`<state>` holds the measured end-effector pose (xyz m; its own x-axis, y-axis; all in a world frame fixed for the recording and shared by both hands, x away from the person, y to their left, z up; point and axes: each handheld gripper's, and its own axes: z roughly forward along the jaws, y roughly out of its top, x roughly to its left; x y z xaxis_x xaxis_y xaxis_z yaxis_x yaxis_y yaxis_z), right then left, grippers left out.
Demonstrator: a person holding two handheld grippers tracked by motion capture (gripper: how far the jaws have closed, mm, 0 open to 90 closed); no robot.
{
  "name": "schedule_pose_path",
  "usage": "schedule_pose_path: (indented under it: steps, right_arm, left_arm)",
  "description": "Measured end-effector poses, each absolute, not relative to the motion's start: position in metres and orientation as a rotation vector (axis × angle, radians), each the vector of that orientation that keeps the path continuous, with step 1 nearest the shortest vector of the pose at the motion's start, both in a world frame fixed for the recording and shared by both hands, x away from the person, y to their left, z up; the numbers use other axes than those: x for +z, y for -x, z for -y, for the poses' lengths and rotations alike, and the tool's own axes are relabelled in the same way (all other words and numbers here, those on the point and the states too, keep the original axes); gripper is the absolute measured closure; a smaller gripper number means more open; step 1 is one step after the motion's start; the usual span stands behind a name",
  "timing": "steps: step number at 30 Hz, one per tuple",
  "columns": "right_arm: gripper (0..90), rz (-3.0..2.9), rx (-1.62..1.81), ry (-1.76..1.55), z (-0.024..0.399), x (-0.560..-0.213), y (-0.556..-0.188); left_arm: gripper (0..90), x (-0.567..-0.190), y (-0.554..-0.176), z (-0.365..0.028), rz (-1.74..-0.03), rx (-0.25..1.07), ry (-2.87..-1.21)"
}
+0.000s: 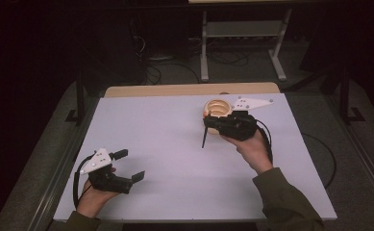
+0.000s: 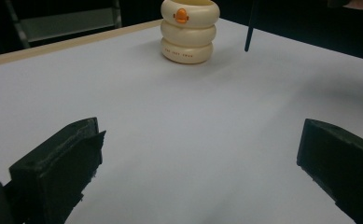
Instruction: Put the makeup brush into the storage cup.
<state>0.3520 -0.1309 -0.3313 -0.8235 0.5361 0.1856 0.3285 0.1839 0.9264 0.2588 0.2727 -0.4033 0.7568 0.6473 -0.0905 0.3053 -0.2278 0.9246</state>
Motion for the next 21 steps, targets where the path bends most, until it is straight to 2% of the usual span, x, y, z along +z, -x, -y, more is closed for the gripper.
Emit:
schedule_pose_path:
  steps: [21]
  right_arm:
    - [82.4, -2.240, 1.676, -0.834, 0.131, -0.309, -0.370]
  left_arm:
    - [0.0, -0.406, -0.259, -0.271, -0.731, 0.383, -1.840]
